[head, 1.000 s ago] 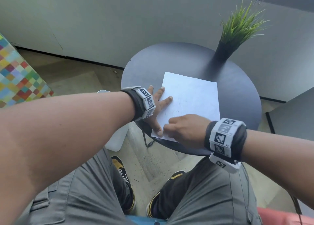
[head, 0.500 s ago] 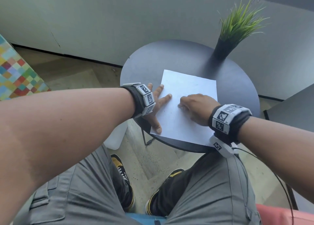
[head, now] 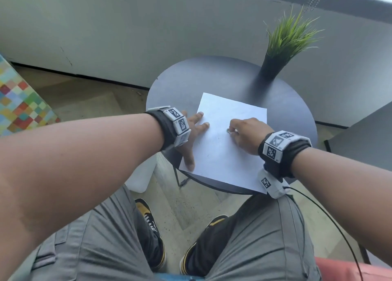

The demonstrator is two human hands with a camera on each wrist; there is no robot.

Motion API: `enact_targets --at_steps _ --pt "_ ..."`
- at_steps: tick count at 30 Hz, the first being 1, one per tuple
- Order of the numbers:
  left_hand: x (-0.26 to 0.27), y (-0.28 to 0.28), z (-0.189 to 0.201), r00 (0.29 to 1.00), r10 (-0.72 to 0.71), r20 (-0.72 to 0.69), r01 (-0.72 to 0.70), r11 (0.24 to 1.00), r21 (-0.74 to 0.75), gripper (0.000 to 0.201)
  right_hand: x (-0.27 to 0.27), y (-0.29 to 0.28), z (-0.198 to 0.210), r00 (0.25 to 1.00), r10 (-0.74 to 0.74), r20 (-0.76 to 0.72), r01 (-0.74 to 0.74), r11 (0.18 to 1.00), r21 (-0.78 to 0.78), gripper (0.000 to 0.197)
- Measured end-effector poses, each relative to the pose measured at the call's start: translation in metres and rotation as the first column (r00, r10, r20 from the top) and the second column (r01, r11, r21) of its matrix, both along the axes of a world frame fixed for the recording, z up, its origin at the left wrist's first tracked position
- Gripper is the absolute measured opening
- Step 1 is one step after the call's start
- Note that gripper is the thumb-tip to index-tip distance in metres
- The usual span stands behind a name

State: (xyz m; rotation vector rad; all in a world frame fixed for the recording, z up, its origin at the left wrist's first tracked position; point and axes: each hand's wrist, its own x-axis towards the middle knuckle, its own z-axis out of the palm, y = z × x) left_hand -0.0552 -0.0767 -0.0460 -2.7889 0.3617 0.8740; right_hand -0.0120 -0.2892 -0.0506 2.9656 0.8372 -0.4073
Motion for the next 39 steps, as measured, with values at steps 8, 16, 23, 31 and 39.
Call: enact_targets --at_steps 8,16,23,31,39 --pt "-0.013 -0.004 -0.006 1.0 0.009 0.016 -0.009 0.999 -0.031 0.146 -0.058 0.026 0.0 0.895 0.446 -0.007 -0.446 0.894 -0.04 0.014" --pt "-0.011 -0.002 -0.008 1.0 -0.004 0.007 0.004 1.0 -0.024 0.147 -0.028 0.031 0.004 0.961 0.27 0.06 -0.266 0.962 -0.061 0.021" --pt "-0.009 0.0 -0.011 1.0 -0.002 0.009 0.002 0.999 -0.041 0.148 -0.012 0.013 0.002 0.971 0.223 0.087 -0.219 0.974 -0.051 0.021" --pt "-0.013 -0.004 -0.001 1.0 -0.01 -0.003 0.009 1.0 -0.021 0.142 -0.042 0.029 -0.002 0.898 0.439 -0.001 -0.439 0.898 0.021 0.031" --pt "-0.013 -0.007 0.001 1.0 -0.01 -0.001 0.01 1.0 0.002 0.14 -0.068 0.021 0.003 0.797 0.598 -0.086 -0.599 0.8 0.022 0.022"
